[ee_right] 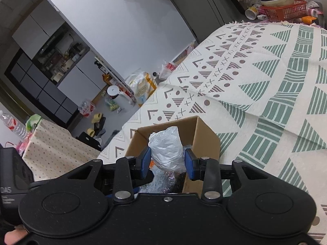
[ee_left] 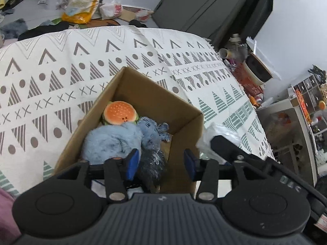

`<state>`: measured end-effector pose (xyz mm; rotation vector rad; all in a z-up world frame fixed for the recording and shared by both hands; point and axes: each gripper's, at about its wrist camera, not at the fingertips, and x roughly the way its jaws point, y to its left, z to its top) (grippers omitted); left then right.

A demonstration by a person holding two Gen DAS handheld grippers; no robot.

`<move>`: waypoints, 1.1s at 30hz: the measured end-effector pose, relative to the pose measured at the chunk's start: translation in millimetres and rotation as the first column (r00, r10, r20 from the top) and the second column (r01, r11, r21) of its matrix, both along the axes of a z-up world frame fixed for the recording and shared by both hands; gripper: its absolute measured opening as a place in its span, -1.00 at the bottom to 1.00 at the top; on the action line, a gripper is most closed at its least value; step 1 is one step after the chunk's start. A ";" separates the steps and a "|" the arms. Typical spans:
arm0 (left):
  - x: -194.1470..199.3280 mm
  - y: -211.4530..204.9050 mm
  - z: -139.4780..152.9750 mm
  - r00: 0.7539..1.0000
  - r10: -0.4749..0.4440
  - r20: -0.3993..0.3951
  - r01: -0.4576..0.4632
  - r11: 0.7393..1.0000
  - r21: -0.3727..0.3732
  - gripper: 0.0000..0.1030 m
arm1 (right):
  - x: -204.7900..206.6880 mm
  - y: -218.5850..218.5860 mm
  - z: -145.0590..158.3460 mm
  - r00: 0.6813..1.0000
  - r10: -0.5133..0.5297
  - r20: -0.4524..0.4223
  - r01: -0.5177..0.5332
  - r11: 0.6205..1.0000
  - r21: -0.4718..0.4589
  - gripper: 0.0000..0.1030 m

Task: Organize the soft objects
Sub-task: 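Carry the black bag in the left gripper while the right gripper carries the white bag into the box, then open both grippers to release the bags inside the box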

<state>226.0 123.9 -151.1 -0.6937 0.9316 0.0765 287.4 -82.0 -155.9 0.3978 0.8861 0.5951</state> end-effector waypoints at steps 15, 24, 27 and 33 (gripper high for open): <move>-7.4 40.7 13.2 0.999 0.039 0.010 -0.039 0.999 0.023 0.02 | 5.6 24.7 9.7 1.000 -0.027 0.006 0.026 0.999 0.023 -0.22; -23.2 45.1 36.1 0.998 0.052 0.043 -0.055 0.996 0.071 0.29 | -1.3 17.2 21.0 0.997 -0.071 0.033 0.071 0.997 0.006 0.10; -31.0 44.8 43.4 0.996 0.060 0.060 -0.065 0.994 0.091 0.38 | -10.6 8.1 25.8 0.996 -0.086 0.037 0.087 0.996 -0.015 0.22; -44.7 40.3 58.1 0.997 0.029 0.073 -0.038 0.992 0.121 0.48 | -30.2 -8.6 39.8 0.994 -0.109 0.026 0.110 0.992 -0.068 0.38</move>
